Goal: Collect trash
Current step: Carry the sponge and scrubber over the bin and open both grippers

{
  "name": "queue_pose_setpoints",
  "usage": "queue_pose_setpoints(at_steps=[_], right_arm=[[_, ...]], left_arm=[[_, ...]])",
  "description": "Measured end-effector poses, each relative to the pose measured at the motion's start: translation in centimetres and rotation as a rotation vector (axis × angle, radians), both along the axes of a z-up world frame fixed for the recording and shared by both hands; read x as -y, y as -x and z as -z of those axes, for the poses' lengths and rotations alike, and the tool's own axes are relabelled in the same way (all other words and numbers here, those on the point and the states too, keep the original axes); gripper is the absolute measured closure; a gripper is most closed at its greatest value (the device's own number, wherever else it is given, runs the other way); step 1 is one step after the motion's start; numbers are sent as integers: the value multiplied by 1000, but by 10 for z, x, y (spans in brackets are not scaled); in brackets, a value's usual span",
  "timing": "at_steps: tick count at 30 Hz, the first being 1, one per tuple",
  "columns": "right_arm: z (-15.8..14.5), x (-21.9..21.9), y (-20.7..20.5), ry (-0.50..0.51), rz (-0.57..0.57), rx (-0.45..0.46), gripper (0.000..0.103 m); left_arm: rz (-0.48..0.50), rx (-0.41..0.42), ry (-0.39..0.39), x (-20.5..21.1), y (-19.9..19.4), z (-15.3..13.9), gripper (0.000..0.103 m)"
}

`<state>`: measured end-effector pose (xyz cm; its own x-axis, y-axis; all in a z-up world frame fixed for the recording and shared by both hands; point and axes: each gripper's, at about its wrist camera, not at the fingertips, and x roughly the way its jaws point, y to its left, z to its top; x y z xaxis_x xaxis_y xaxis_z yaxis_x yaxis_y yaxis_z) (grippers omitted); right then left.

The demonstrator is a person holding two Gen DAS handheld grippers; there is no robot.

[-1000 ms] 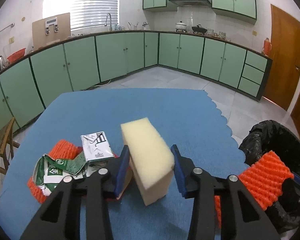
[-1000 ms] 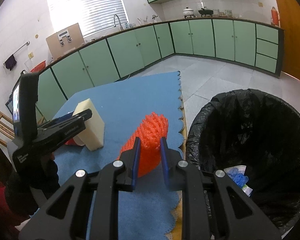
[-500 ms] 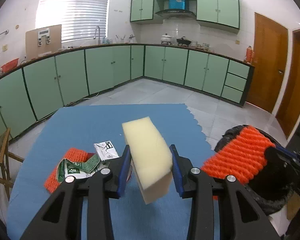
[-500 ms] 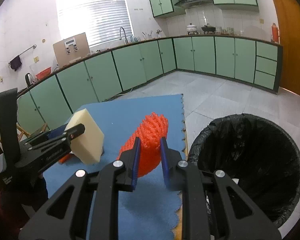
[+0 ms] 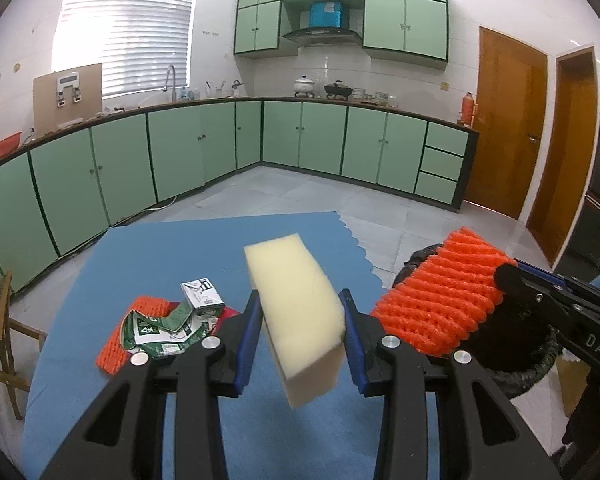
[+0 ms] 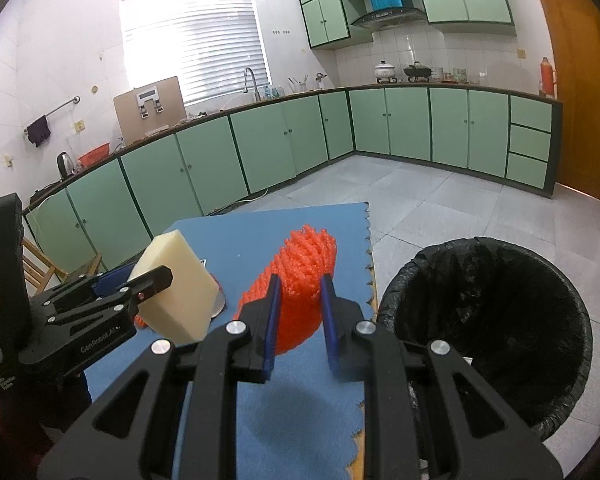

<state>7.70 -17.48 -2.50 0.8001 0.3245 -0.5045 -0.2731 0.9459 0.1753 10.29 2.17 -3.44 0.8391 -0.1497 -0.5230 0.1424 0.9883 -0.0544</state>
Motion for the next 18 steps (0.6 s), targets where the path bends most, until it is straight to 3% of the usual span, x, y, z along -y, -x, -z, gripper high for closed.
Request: queue_pose_setpoints(at_steps=[18], right_arm=[[-2,71,7,6,134,18,85]], left_arm=[[149,23,8,74,-14,-14,65]])
